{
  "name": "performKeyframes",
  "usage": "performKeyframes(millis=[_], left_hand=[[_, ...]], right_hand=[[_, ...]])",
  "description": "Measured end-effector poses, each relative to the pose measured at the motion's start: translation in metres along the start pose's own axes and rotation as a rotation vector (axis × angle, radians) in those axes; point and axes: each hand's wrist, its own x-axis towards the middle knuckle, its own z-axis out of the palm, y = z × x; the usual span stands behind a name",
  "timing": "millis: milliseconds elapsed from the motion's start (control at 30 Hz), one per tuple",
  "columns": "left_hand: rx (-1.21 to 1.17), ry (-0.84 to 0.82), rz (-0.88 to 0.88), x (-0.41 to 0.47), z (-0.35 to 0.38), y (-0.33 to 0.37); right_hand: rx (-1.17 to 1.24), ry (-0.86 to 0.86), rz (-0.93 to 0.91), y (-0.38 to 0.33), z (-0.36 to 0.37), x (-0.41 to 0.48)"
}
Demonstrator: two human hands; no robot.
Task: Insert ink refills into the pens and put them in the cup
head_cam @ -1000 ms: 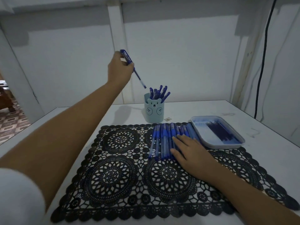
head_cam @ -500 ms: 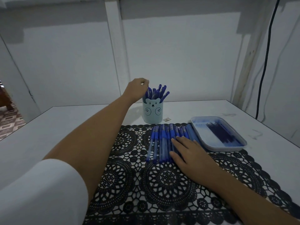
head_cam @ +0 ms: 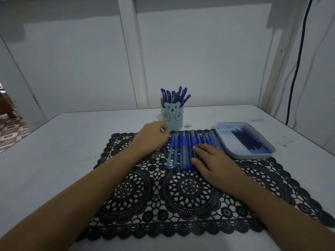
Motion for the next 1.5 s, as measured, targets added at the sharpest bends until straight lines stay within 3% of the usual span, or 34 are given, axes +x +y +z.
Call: performKeyframes(millis=[100, 367, 600, 800, 967, 1300, 1500], left_hand=[[0.121, -0.155, -0.052, -0.012, 0.013, 0.001], [0.198, -0.263, -0.114, -0.015, 0.011, 0.009], [0.272, -0.152, -0.138, -0.031, -0.001, -0.002], [0.262, -0.109, 0.13, -0.076, -0.01, -0.012], [0.283, 0.059, 0.505, -0.102, 0.002, -0.017], [0.205, 0.068, 0.54, -0.107, 0.01, -0.016], [0.202, 0.051, 0.548, -0.108, 0.007, -0.016]], right_hand=[[-0.011, 0.006, -0.01, 0.001, 0.0, 0.001], [-0.015, 0.012, -0.022, 0.001, 0.0, 0.001], [-0.002, 0.101, -0.059, 0.002, 0.0, 0.001], [0.018, 0.241, -0.228, -0.011, -0.003, -0.004], [-0.201, 0.213, -0.383, -0.026, -0.002, -0.009], [-0.209, 0.222, -0.444, -0.038, -0.001, -0.016], [-0.159, 0.139, -0.442, -0.034, -0.006, -0.02]])
